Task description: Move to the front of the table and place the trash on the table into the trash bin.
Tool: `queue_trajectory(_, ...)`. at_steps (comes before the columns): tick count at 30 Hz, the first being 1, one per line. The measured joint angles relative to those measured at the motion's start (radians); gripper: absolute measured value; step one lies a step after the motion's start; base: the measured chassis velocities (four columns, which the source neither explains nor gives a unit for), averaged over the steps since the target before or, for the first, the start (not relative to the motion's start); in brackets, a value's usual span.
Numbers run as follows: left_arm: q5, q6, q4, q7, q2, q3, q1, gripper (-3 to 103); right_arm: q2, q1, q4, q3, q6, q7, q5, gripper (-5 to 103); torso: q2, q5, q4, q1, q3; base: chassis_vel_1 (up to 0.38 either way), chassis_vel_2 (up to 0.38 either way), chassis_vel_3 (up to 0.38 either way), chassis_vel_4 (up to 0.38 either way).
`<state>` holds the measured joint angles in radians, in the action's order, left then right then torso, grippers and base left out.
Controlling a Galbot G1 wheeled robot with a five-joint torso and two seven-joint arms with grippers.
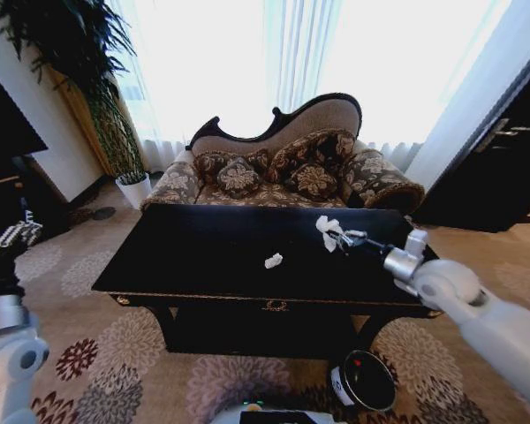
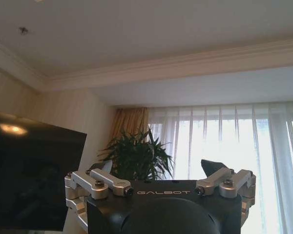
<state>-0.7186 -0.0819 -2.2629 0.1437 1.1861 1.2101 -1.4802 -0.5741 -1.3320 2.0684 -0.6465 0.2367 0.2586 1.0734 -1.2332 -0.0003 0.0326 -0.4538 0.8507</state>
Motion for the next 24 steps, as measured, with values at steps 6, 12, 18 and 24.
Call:
queue_trajectory(6, -0.017, -0.001, -0.021, 0.004, 0.01, 0.017, -0.009, 100, -0.138, -0.13, 0.079, -0.083, -0.039, -0.004, -0.025, 0, 0.0, 0.0003, -0.0003, 0.0, 0.0, 0.0, 0.0, 0.0, 0.0)
queue_trajectory(12, -0.035, 0.001, -0.026, 0.006, 0.01, 0.035, -0.01, 100, -0.233, -0.188, 0.123, -0.177, -0.081, -0.004, 0.014, 0, 0.0, -0.0002, -0.0002, 0.0, 0.0, 0.0, 0.0, 0.0, 0.0)
queue_trajectory(18, -0.065, -0.005, -0.031, 0.007, 0.013, 0.079, -0.025, 100, -0.351, -0.241, 0.123, -0.26, -0.145, 0.049, 0.03, 0, 0.0, -0.0001, -0.0001, 0.0, 0.0, 0.0, 0.0, 0.0, 0.0)
queue_trajectory(24, -0.063, -0.007, -0.023, 0.009, 0.026, 0.074, -0.022, 100, -0.467, -0.237, 0.112, -0.32, -0.148, 0.079, 0.072, 0, 0.0, 0.0001, 0.0, 0.0, 0.0, 0.0, 0.0, 0.0, 0.0)
